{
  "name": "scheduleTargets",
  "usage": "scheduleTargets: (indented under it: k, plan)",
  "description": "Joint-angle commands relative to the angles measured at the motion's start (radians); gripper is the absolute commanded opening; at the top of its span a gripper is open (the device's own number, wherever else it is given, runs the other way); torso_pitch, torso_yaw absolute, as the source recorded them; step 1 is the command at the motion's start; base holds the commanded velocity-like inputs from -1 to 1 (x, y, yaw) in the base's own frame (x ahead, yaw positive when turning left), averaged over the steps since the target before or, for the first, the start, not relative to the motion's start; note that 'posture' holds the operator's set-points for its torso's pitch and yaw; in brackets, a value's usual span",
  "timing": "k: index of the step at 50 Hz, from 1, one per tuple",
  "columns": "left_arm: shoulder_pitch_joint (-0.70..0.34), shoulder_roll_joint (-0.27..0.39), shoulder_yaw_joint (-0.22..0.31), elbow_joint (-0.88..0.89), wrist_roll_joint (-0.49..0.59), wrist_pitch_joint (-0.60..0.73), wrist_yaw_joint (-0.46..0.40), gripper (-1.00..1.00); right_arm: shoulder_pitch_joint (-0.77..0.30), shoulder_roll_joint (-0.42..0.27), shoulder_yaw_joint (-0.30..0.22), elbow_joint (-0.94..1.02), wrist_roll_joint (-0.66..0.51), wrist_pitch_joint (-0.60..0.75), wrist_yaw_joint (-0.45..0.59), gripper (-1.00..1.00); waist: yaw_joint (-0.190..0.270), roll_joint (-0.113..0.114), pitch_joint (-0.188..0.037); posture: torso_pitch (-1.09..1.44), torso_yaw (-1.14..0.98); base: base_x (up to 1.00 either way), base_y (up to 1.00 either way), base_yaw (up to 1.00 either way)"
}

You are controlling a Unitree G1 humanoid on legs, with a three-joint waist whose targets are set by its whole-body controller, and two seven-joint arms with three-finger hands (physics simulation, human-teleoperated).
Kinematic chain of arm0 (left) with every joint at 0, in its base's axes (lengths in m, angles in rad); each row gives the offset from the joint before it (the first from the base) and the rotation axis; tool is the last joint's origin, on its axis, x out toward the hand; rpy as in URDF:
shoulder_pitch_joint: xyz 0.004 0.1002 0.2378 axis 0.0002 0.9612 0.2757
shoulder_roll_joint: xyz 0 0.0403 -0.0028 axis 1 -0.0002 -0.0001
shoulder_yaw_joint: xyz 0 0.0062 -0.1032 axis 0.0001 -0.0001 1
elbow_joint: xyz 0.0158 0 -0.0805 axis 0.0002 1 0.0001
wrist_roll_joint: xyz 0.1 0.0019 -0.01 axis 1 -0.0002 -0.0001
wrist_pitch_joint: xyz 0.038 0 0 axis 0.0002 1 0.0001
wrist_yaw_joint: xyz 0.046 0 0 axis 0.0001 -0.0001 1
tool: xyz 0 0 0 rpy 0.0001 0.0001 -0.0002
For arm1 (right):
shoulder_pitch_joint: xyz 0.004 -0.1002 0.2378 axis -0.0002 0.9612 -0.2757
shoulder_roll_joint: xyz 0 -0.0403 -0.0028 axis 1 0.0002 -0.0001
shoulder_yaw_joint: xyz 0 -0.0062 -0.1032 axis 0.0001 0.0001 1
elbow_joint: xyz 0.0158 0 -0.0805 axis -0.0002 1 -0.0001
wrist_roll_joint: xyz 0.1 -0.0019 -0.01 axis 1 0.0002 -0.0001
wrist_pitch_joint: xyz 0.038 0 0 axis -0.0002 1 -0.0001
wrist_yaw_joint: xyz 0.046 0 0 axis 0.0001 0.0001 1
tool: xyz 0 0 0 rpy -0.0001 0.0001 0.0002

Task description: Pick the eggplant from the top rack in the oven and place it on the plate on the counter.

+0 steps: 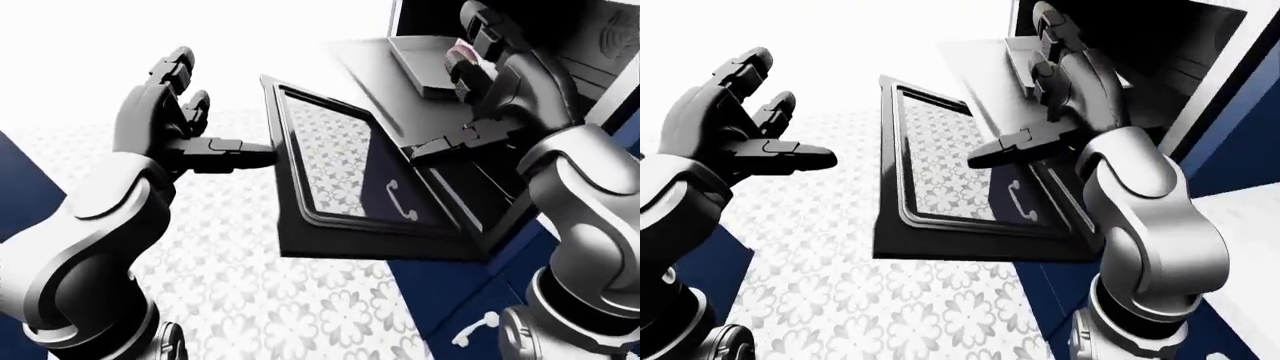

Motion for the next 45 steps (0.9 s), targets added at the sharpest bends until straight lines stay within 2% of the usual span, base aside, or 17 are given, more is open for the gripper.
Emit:
scheduleTargets:
  k: [1,6,7,9,12,17,20,21,23,25,29,33,34,36,39,40,45]
  plan:
    - [-0.028,0.004,-0.002,-0.016,-0.001,-0.031,-0.006,1.0,-0.03,-0.014,-0.019,-0.016,-0.007,-0.03,-0.01,1.0,-0.009,0.003,-0.013,0.0,0.0,0.0,0.0,1.0]
    - [-0.054,0.002,0.009,-0.021,-0.009,-0.003,0.001,1.0,-0.061,-0.017,-0.043,-0.023,0.026,0.004,-0.016,1.0,-0.044,-0.107,-0.03,0.0,0.0,0.0,0.0,0.78]
    - [-0.054,0.001,0.01,-0.024,-0.011,-0.001,0.003,1.0,-0.068,-0.013,-0.054,-0.027,0.042,0.015,-0.023,1.0,-0.047,-0.05,0.01,0.0,0.0,0.0,0.0,0.0]
    - [-0.058,0.0,0.016,-0.033,-0.018,0.013,0.009,1.0,-0.061,-0.023,-0.054,-0.023,0.053,0.006,-0.028,1.0,-0.033,-0.063,-0.01,0.0,0.0,0.0,-0.28,0.0]
    - [-0.065,0.004,0.008,-0.022,-0.016,0.005,0.009,1.0,-0.058,-0.037,-0.058,-0.026,0.069,0.004,-0.037,1.0,-0.042,0.084,0.011,0.0,0.0,0.0,-0.86,0.0]
    - [-0.067,0.011,0.015,0.0,-0.015,-0.012,0.005,1.0,-0.057,-0.046,-0.045,-0.016,0.079,-0.008,-0.049,1.0,-0.03,0.069,-0.031,0.0,0.0,0.0,-0.86,0.0]
    - [-0.053,0.014,0.006,0.005,-0.013,-0.032,0.001,1.0,-0.045,-0.062,-0.018,-0.012,0.06,-0.03,-0.046,1.0,-0.028,0.06,-0.02,0.0,0.0,0.0,-0.77,0.0]
    - [-0.051,0.015,0.005,0.007,-0.011,-0.035,-0.002,1.0,-0.04,-0.08,0.002,-0.016,0.04,-0.037,-0.029,1.0,-0.023,0.041,-0.005,0.0,0.0,0.0,0.0,0.0]
    - [-0.054,0.018,0.005,0.011,-0.009,-0.035,-0.004,1.0,-0.05,-0.052,-0.023,-0.02,0.047,-0.026,-0.024,1.0,-0.015,-0.108,-0.014,0.0,0.0,0.0,0.0,0.25]
    - [-0.056,0.02,0.006,0.013,-0.008,-0.035,-0.005,1.0,-0.05,-0.052,-0.022,-0.009,0.043,-0.036,-0.018,1.0,-0.013,-0.06,-0.006,0.0,0.0,0.0,0.0,1.0]
    - [-0.068,0.024,0.01,0.012,-0.012,-0.024,-0.006,1.0,-0.076,-0.068,-0.022,0.0,0.035,-0.023,-0.015,1.0,-0.041,-0.036,-0.026,0.0,0.0,0.0,0.0,0.83]
    - [-0.121,0.038,0.01,0.031,-0.021,-0.001,0.002,1.0,-0.109,-0.096,-0.025,0.021,0.02,-0.008,-0.009,1.0,-0.044,-0.004,0.01,0.0,0.0,0.0,0.0,0.0]
    - [-0.125,0.04,0.007,0.032,-0.022,0.001,0.002,1.0,-0.117,-0.095,-0.029,0.024,0.02,-0.007,-0.006,1.0,-0.046,0.006,-0.012,0.0,0.0,0.31,0.0,0.0]
    - [-0.146,0.041,0.016,0.025,-0.034,0.028,0.012,1.0,-0.121,-0.091,-0.032,0.026,0.018,-0.01,-0.007,1.0,-0.047,0.043,0.014,0.0,0.0,0.32,0.0,0.0]
    - [-0.142,0.044,0.007,0.035,-0.03,0.012,0.009,1.0,-0.125,-0.091,-0.036,0.028,0.015,-0.012,-0.011,1.0,-0.053,0.136,-0.014,0.0,0.0,0.32,0.0,0.0]
    - [-0.128,0.044,0.005,0.036,-0.026,0.0,0.004,1.0,-0.126,-0.092,-0.036,0.031,0.015,-0.015,-0.011,1.0,-0.047,0.084,0.013,0.0,0.0,0.33,0.0,0.0]
    - [-0.12,0.042,-0.004,0.035,-0.016,-0.008,-0.003,1.0,-0.139,-0.098,-0.035,0.044,0.012,-0.019,-0.01,1.0,-0.047,0.063,-0.011,0.0,0.0,0.32,0.0,0.0]
